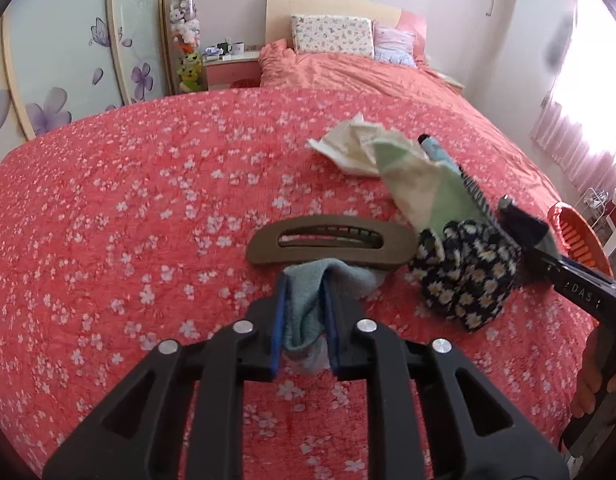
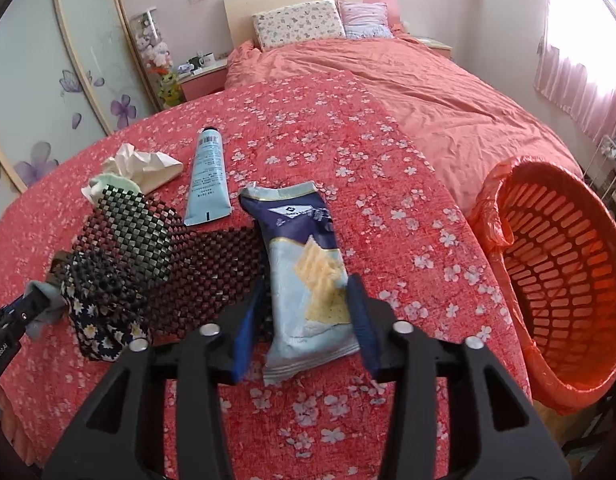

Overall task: Collect trash
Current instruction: 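Grasp the light blue sock with the left tool while the right tool lifts the packet, then carry the sock and packet over the orange basket and release both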

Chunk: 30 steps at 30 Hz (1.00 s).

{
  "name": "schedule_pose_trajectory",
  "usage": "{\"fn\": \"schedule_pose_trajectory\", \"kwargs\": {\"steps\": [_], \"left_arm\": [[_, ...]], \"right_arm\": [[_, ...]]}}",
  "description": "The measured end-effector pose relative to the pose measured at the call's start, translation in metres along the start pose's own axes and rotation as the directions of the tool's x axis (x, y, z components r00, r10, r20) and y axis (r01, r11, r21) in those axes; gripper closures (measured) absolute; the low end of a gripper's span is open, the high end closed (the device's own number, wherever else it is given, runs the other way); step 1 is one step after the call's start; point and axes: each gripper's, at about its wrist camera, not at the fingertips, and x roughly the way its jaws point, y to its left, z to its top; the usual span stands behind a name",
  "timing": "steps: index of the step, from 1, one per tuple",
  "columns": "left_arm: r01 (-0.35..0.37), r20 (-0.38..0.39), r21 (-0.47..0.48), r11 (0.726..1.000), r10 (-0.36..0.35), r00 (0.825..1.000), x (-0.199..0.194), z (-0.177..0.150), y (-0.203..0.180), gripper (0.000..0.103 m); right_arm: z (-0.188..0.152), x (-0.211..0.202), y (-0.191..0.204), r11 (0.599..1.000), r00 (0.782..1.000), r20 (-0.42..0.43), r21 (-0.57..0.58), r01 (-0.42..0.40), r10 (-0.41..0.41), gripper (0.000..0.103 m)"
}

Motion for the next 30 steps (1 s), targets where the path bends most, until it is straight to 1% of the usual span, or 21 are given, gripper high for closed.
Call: {"fn": "schedule_pose_trajectory", "kwargs": {"steps": [2,3,4,5,7,8,10,13,14,15,17,21,30], "left_arm": [[-0.008,-0.006,0.005,1.0,0.008,1.0,0.004,-0.001,-0.002,0.077],[-0.012,-0.007,0.006,1.0,0.012,1.0,0.005,-0.001,-0.003,0.075],[-0.015,-0.01,0.006,1.0,0.015,1.0,0.007,-0.001,-0.005,0.073],[-0.015,-0.013,0.005,1.0,0.015,1.0,0.008,-0.001,-0.006,0.073],[-0.015,-0.016,0.008,1.0,0.015,1.0,0.01,0.0,-0.008,0.075],[-0.011,-0.015,0.009,1.0,0.012,1.0,0.01,-0.001,-0.008,0.082],[0.005,-0.009,0.009,1.0,-0.005,1.0,0.007,0.0,-0.008,0.087],[0.029,0.016,0.007,1.0,-0.029,0.999,-0.003,0.001,-0.005,0.089],[0.033,0.022,0.007,0.999,-0.034,0.999,-0.005,0.002,-0.004,0.09],[0.039,0.03,0.007,0.999,-0.039,0.999,-0.009,0.003,-0.003,0.09],[0.043,0.049,0.013,0.999,-0.043,0.998,-0.017,0.005,-0.005,0.09],[0.049,0.086,0.023,0.999,-0.051,0.995,-0.036,0.012,-0.01,0.091],[0.057,0.173,0.038,0.998,-0.063,0.983,-0.081,0.026,-0.016,0.091]], "right_arm": [[0.001,0.004,0.004,1.0,1.0,-0.007,-0.022,0.019,-0.019,0.048],[0.002,0.007,0.005,0.999,1.0,-0.011,-0.03,0.027,-0.027,0.045],[0.002,0.008,0.005,0.999,1.0,-0.008,-0.036,0.03,-0.03,0.045],[0.003,0.008,0.005,0.999,1.0,-0.007,-0.038,0.03,-0.03,0.045],[0.004,0.007,0.002,0.999,1.0,-0.005,-0.031,0.022,-0.022,0.055],[0.004,0.006,-0.001,1.0,1.0,-0.006,-0.022,0.011,-0.011,0.062],[0.004,0.004,-0.008,1.0,1.0,-0.008,0.011,-0.021,0.021,0.066],[0.003,-0.005,-0.018,0.998,0.999,0.009,0.044,-0.045,0.045,0.074],[0.003,-0.008,-0.019,0.998,0.999,0.014,0.045,-0.051,0.05,0.081],[0.004,-0.01,-0.019,0.998,0.998,0.02,0.045,-0.053,0.052,0.085],[0.004,-0.016,-0.019,0.998,0.998,0.034,0.037,-0.049,0.048,0.088],[0.004,-0.025,-0.019,0.997,0.997,0.052,0.046,-0.062,0.059,0.09],[0.009,-0.057,-0.023,0.993,0.988,0.123,0.052,-0.102,0.095,0.091]]}}
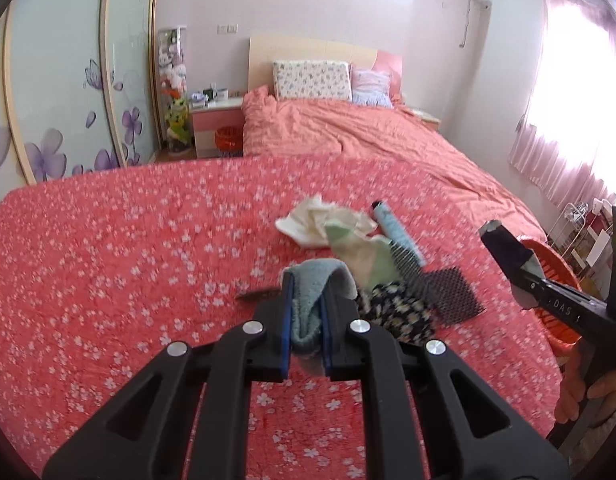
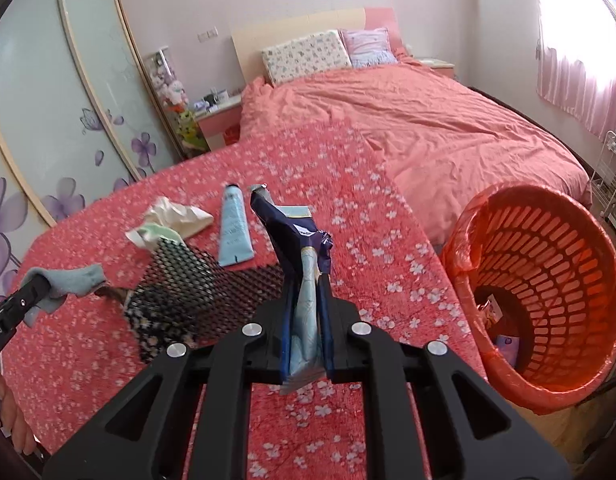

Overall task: Collect trash
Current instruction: 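Carry the sock and packet over the orange basket and release both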

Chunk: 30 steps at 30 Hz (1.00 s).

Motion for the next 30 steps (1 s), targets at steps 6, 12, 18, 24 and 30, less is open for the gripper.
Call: {"fn": "schedule_pose_trajectory", "kwargs": {"steps": [6,12,18,24,30], "left_arm": [[0.017,0.04,0.008,1.0,-0.017,0.999,-0.022,0.01,-0.015,0.091],[0.041,0.06,0.035,0.999,-0.043,0.997,-0.035,0.015,-0.039,0.091],[0.08,0.072,0.066,0.995,-0.084,0.994,-0.041,0.021,-0.07,0.091],[0.117,0.077,0.1,0.988,-0.125,0.989,-0.041,0.024,-0.1,0.091],[0.181,0.062,0.127,0.975,-0.19,0.98,-0.035,0.026,-0.141,0.091]], "right_arm": [[0.003,-0.026,-0.003,1.0,0.999,0.052,0.003,-0.016,0.015,0.091],[0.004,-0.051,-0.014,1.0,0.995,0.1,0.013,-0.008,0.007,0.091],[0.005,-0.068,-0.03,0.999,0.991,0.135,0.036,0.002,-0.007,0.091],[0.004,-0.08,-0.056,0.997,0.987,0.161,0.071,0.017,-0.028,0.091],[0.001,-0.089,-0.088,0.992,0.982,0.18,0.119,0.042,-0.063,0.091]]}}
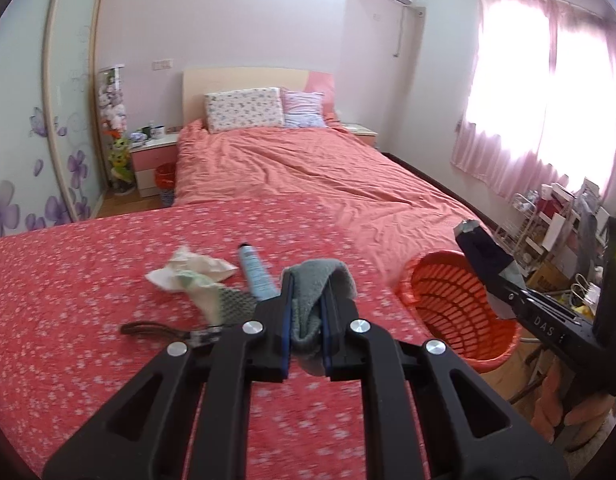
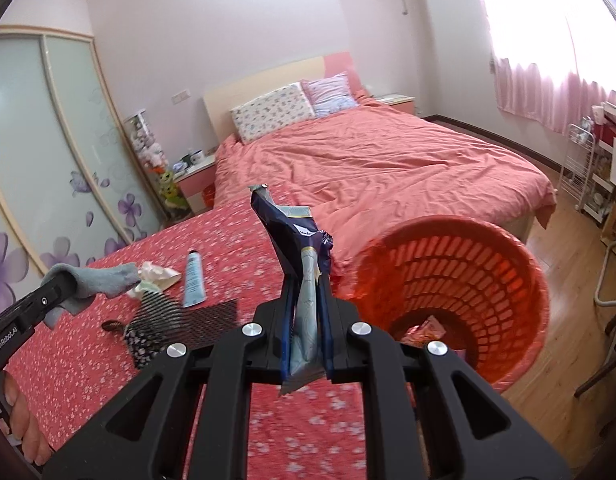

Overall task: Collect trash
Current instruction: 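Carry the sock and packet over the orange basket and release both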

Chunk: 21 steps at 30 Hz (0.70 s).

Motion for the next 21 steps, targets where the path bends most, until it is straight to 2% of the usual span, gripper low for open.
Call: {"fn": "schedule_pose_trajectory", "kwargs": {"steps": [9,15,21], "left_arm": [[0.129,-0.038,0.037,0.991,-0.127,0.991,0.041,0.002,-0.078,0.091],[0.22,-0.075,0.075,0.973,-0.215,0.974,0.077,-0.002,-0.139,0.091],[0.262,-0.114,0.112,0.958,-0.25,0.962,0.112,-0.007,-0.179,0.09]], "right_arm": [[0.005,-0.002,-0.062,0.995,0.998,0.018,0.089,0.05,-0.052,0.091],[0.005,0.006,-0.095,0.987,0.997,0.011,0.148,0.07,-0.072,0.091],[0.009,0.017,-0.121,0.979,0.997,0.012,0.192,0.069,-0.073,0.091]]}}
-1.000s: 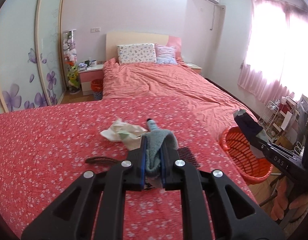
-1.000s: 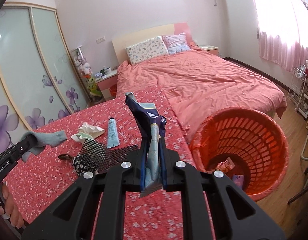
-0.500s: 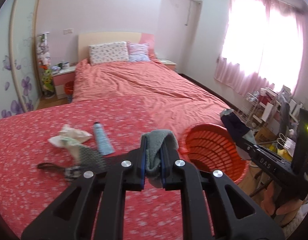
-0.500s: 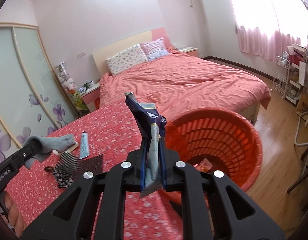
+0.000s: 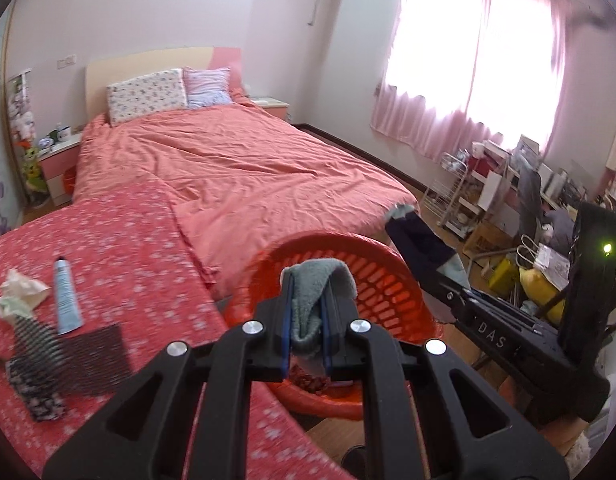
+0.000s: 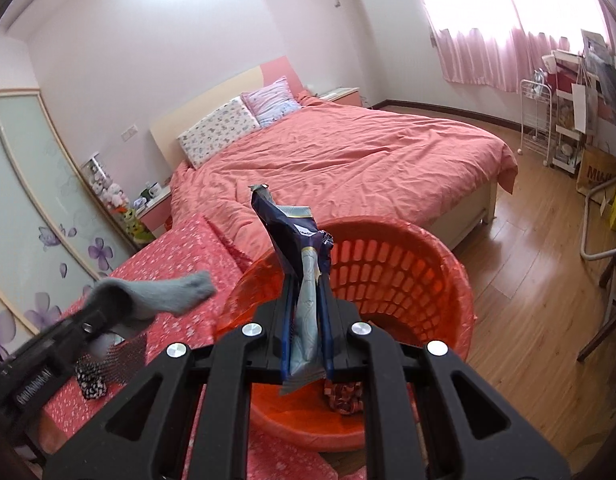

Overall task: Collect trash
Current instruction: 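Carry the sock and packet over the orange basket and release both, then withdraw both open tools from the basket back to the bed items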

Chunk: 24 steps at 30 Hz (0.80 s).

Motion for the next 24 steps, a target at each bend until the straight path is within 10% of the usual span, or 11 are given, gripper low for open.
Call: {"fn": "schedule_pose_trajectory", "kwargs": {"steps": [8,24], "left_arm": [[-0.042,-0.069,0.017,0.999,0.043,0.997,0.052,-0.007,-0.008,0.061],[-0.191,-0.107,-0.014,0.982,0.188,0.976,0.014,-0.042,0.068,0.055]], "right_arm": [[0.002,0.02,-0.019,0.999,1.0,-0.026,0.038,-0.009,0.01,0.076],[-0.022,0.029,0.001,0.998,0.993,-0.108,-0.05,0.036,-0.042,0.063]]}}
